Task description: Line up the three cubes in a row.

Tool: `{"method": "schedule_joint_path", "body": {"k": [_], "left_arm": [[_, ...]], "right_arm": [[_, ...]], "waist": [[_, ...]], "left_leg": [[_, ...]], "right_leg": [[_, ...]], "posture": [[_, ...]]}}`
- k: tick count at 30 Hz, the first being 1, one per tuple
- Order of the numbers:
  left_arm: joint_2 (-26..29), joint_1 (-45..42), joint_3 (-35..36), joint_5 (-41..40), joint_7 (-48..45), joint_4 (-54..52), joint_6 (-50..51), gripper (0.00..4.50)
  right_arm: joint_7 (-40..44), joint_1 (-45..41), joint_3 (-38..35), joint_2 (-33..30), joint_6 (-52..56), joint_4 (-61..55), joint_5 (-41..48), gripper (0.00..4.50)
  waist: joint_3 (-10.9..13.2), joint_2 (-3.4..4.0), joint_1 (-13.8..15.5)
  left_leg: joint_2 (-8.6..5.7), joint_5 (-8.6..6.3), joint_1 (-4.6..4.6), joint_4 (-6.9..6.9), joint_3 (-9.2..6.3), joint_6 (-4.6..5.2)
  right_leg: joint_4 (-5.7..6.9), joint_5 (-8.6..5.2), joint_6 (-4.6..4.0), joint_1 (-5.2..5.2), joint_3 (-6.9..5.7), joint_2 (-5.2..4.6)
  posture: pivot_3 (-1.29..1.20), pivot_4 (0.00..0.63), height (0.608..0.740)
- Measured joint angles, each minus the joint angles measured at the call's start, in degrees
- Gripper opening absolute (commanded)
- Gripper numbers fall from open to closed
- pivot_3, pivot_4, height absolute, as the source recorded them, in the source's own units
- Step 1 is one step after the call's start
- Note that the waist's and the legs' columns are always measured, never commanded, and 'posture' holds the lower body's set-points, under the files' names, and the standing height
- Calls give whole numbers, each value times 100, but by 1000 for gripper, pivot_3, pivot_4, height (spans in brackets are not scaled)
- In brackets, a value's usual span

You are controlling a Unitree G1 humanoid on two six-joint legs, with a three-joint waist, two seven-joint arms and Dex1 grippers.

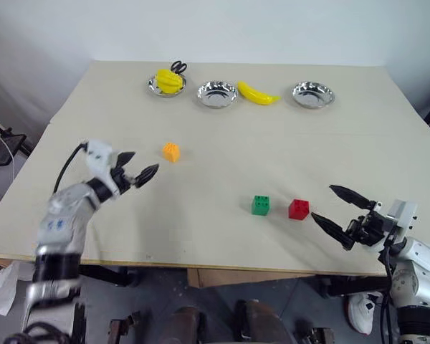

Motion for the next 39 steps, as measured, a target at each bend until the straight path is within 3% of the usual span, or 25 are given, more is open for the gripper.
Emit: {"method": "schedule_joint_path", "body": {"k": [4, 8, 13, 16, 23, 24, 27, 31, 35, 39], "left_arm": [[-283, -970, -296, 435, -136, 1656, -654, 4464], [-487, -1447, -456, 801, -126, 2917, -1177, 4464], [-613, -1714, -464, 1020, 58, 3580, -1473, 4464], [-658, -1802, -393, 1026, 117, 3690, -1628, 3874], [-867, -1841, -312, 1023, 69, 3830, -1787, 1687], [-860, -1841, -287, 1023, 72, 3829, -1811, 1490], [-843, -1832, -268, 1023, -24, 3829, -2043, 1499], [-693, -1709, -212, 912, -1051, 3649, -2703, 1499], [-386, -1257, -480, 688, -3213, 2891, -3114, 1499], [-290, -1026, -848, 658, -4565, 2340, -3143, 1499]], "right_arm": [[-127, 78, 43, 4, 97, -196, -1, 4500], [-266, 210, 62, 20, 130, -432, -2, 4500], [-433, 385, 79, 46, 205, -686, -1, 4500], [-475, 451, 79, 63, 208, -766, -1, 4500], [-477, 491, 79, 67, 207, -768, -1, 4500], [-463, 496, 79, 67, 207, -768, -1, 4500], [-448, 512, 79, 67, 208, -767, 0, 4500], [-443, 545, 77, 62, 219, -767, 3, 4500], [-341, 679, -57, -158, 340, -767, 70, 4500], [-10, 922, -457, -704, 680, -775, 378, 4500]], "waist": [[0, -1, -45], [2, -4, -29], [6, -11, -2], [7, -12, 7], [8, -15, 3], [8, -15, 3], [9, -16, -2], [9, -16, -5], [8, -15, -12], [9, -16, 37]], "left_leg": [[2, -1, -16, -8, 4, -5], [2, 3, -92, 7, 8, -11], [2, 11, -101, 13, 8, -17], [1, 14, -98, 18, 8, -17], [0, 14, -98, 23, 8, -17], [0, 14, -98, 23, 8, -17], [0, 14, -98, 25, 8, -18], [1, 14, -98, 29, 8, -18], [1, 14, -97, 31, 8, -18], [1, 11, -97, 51, -5, -11]], "right_leg": [[23, 1, 2, -26, 0, 8], [35, 1, 3, -103, -5, 8], [45, 1, 3, -109, -3, 7], [54, 1, 3, -106, -2, 5], [66, 1, 3, -108, -2, 4], [67, 1, 3, -108, -2, 4], [68, 1, 3, -109, -2, 4], [68, 1, 3, -108, -2, 4], [64, 1, 2, -102, -2, 4], [35, 1, 2, -82, -10, -1]], "posture": [[0, 150, 740], [0, 150, 740], [0, 150, 740], [0, 150, 740], [0, 150, 740], [0, 150, 740], [0, 150, 740], [0, 150, 740], [0, 150, 740], [0, 150, 740]]}}
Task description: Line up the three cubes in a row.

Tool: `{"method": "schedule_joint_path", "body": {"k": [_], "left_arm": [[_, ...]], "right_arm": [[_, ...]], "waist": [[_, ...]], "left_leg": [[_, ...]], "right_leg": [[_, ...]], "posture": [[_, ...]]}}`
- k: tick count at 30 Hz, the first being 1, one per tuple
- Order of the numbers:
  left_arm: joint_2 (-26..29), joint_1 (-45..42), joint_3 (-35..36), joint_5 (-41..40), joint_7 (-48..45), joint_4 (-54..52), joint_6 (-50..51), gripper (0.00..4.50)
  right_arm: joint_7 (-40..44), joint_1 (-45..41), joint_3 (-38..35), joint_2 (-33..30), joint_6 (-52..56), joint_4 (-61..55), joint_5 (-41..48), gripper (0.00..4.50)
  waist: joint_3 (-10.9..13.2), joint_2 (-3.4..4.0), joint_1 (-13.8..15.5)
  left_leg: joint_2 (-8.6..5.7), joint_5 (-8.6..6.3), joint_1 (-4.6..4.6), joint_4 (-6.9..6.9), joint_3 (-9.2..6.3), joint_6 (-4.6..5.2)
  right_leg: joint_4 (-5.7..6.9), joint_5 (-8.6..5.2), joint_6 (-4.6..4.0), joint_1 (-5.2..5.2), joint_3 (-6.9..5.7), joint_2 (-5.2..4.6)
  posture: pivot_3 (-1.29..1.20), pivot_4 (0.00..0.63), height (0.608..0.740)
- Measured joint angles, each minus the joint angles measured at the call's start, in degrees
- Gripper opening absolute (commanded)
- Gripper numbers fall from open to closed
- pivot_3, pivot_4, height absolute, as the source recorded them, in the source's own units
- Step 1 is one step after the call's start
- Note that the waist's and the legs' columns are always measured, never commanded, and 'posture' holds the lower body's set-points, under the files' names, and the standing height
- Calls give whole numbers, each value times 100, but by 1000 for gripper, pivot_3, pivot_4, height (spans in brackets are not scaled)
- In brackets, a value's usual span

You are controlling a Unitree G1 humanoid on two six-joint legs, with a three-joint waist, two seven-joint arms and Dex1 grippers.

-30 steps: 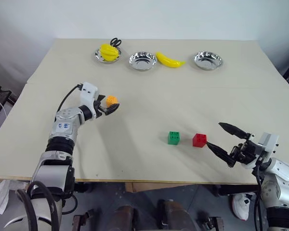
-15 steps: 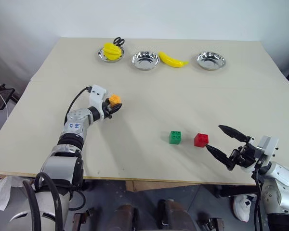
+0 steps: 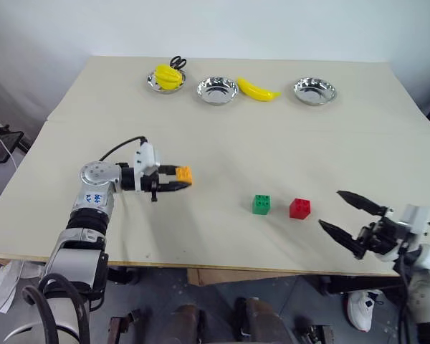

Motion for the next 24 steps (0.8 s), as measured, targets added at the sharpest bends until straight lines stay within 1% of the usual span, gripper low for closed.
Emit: {"method": "schedule_joint_path", "body": {"k": [3, 5, 9, 14, 24], "left_arm": [[-72, -8, -245, 46, -399, -153, -51, 1499], [-282, -93, -386, 223, -348, 120, -240, 1499], [-686, -268, -528, 411, -139, 647, -445, 1499], [-813, -697, -570, 610, 86, 1177, -640, 1499], [-1137, -958, -579, 800, 144, 1682, -740, 1499]], "right_arm": [[526, 474, -199, -498, 276, -15, 101, 4500], [770, 609, -208, -577, 293, 67, 71, 4500], [826, 549, -208, -573, 293, 96, 55, 4500], [715, 665, -184, -404, 320, -109, 43, 4500], [600, 765, -179, -302, 391, -348, 35, 4500]], "waist": [[0, -1, 30], [0, -1, 17], [5, -10, -28], [6, -12, -29], [6, -13, -16]], "left_leg": [[1, -6, 3, 5, 1, 10], [1, -8, 3, 8, 7, 14], [1, -8, 1, 18, 9, 15], [1, -8, 1, 19, 10, 13], [0, -9, -1, 25, 9, 14]], "right_leg": [[-4, 0, 0, 7, 2, -1], [-2, 0, 0, 7, 6, -1], [9, 0, 1, 3, 8, 0], [21, 0, 1, -1, 8, 1], [20, 1, 2, 0, 8, 1]], "posture": [[0, 150, 740], [0, 150, 740], [0, 150, 740], [0, 150, 740], [0, 150, 740]]}}
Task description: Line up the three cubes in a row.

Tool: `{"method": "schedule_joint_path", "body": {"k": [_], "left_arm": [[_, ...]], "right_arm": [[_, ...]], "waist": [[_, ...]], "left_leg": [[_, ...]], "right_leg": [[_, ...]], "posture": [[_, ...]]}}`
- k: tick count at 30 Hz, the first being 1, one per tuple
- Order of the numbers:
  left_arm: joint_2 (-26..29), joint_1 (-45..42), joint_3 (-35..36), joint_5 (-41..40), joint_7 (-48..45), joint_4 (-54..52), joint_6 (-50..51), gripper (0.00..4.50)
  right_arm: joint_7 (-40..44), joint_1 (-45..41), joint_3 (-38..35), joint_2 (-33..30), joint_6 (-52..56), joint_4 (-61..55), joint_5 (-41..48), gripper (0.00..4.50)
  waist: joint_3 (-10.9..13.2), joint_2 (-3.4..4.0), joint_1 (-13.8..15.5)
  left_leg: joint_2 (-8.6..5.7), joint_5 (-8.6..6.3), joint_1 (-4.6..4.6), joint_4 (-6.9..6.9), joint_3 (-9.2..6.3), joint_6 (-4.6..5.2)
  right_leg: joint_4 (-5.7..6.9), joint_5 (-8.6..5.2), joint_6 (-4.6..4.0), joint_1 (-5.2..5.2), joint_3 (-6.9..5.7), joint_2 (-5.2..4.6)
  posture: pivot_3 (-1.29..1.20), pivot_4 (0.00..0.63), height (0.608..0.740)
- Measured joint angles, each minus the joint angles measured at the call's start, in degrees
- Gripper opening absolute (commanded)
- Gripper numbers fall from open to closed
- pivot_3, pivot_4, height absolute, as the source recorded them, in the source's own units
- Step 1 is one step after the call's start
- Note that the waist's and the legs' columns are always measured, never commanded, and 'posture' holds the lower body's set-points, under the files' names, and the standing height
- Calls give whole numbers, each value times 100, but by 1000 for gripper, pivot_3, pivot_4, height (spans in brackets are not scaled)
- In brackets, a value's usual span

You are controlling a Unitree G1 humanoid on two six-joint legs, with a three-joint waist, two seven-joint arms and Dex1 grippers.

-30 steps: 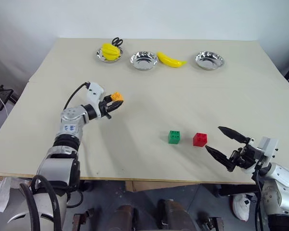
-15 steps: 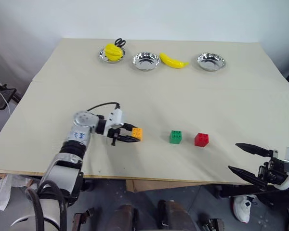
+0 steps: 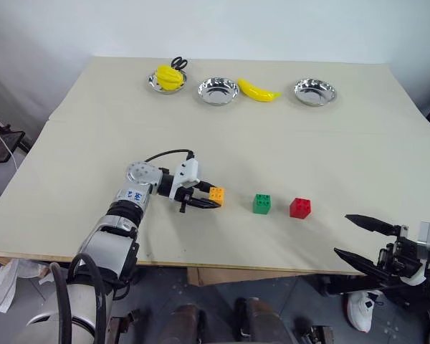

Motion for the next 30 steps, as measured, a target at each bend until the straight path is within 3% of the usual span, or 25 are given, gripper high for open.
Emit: {"method": "schedule_joint_path", "body": {"k": [18, 19, 25, 27, 30], "left_arm": [[-183, -191, -47, 320, 146, 278, 31, 1499], [-184, -191, -46, 331, 146, 280, 40, 2216], [-212, -191, -37, 349, 196, 287, 110, 4046], [-216, -190, -37, 348, 204, 286, 111, 4433], [-162, -184, -1, 333, 137, 244, 58, 4433]], "right_arm": [[-186, 70, 32, 215, 19, -303, -109, 4500], [-189, 68, 34, 216, 20, -303, -113, 4500], [-217, 39, 133, 252, 20, -304, -139, 4500], [-223, 29, 193, 253, 19, -304, -166, 4500], [-233, -68, 245, 256, 19, -297, -174, 4500]], "waist": [[0, 0, -6], [0, 0, -7], [0, 0, -6], [0, 0, -8], [0, 0, -10]], "left_leg": [[-1, 0, 1, 1, 1, 0], [0, 0, 1, 1, 1, -1], [-1, 0, 1, 1, 1, 0], [0, 0, 1, 2, 1, 0], [-1, 0, 1, 2, 1, -1]], "right_leg": [[4, 0, 0, -1, 1, 0], [4, 0, 0, -1, 1, 0], [4, 0, 0, -1, 1, 0], [4, 0, 0, -1, 1, 0], [4, 0, 0, -1, 1, 0]], "posture": [[0, 150, 740], [0, 150, 740], [0, 150, 740], [0, 150, 740], [0, 150, 740]]}}
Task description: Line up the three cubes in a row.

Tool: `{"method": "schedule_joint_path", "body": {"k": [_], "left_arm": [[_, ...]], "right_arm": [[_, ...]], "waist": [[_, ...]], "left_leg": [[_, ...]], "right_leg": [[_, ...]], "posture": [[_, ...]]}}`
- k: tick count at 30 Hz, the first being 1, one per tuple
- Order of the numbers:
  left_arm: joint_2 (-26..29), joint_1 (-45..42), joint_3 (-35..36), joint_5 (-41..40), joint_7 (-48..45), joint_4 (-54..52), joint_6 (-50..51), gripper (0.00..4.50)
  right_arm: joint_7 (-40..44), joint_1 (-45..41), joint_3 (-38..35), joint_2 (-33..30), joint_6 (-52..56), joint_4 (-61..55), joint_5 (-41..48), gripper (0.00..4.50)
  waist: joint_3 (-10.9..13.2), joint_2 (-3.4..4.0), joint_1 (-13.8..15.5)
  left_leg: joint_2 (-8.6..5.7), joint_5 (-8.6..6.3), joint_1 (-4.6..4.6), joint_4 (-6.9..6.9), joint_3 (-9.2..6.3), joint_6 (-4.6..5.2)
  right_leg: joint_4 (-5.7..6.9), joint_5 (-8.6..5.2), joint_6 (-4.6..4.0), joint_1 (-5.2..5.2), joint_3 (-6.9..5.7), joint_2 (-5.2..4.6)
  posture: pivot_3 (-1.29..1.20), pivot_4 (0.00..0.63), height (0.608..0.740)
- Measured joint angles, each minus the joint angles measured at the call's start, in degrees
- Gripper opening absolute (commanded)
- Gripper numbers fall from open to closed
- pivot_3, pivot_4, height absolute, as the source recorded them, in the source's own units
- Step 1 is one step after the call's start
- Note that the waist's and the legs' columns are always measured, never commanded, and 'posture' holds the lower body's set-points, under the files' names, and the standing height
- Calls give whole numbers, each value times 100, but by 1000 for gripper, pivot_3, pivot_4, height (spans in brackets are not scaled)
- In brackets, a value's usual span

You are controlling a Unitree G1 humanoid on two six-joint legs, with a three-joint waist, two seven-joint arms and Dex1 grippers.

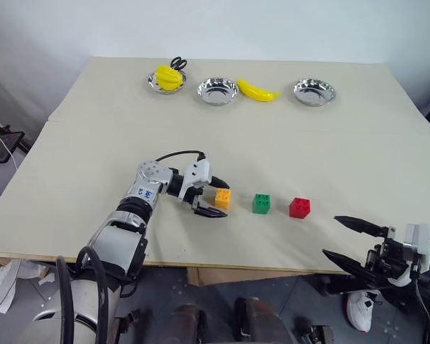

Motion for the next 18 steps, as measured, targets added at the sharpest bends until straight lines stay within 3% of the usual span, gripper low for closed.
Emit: {"method": "schedule_joint_path", "body": {"k": [5, 11, 15, 18], "left_arm": [[577, 242, 271, -353, -625, -535, 17, 4433], [1566, 1216, 751, -1005, -729, -1791, 462, 4433], [2444, 2438, 1353, -1568, -634, -3230, 1187, 4433], [2719, 3365, 1799, -1936, -301, -4322, 1824, 4433]], "right_arm": [[45, -219, 9, -1, -5, 157, -45, 4500], [230, -476, 9, -70, -35, 519, -109, 4500], [518, -768, -23, -359, -237, 1070, -235, 4500], [740, -989, -60, -561, -393, 1609, -329, 4500]], "waist": [[0, 1, -32], [-1, 1, -24], [-1, 3, -31], [-2, 4, -13]], "left_leg": [[2, 1, 3, -2, 0, -7], [3, 0, 3, 0, -2, -5], [3, -3, 3, -4, -2, 1], [4, -5, 5, -2, -5, 5]], "right_leg": [[8, 0, -1, -6, 0, 1], [7, 0, -1, -3, 2, 0], [4, -1, -2, -1, 4, -2], [-8, -1, -2, 8, 3, -4]], "posture": [[0, 150, 740], [0, 150, 740], [0, 150, 740], [0, 150, 740]]}}
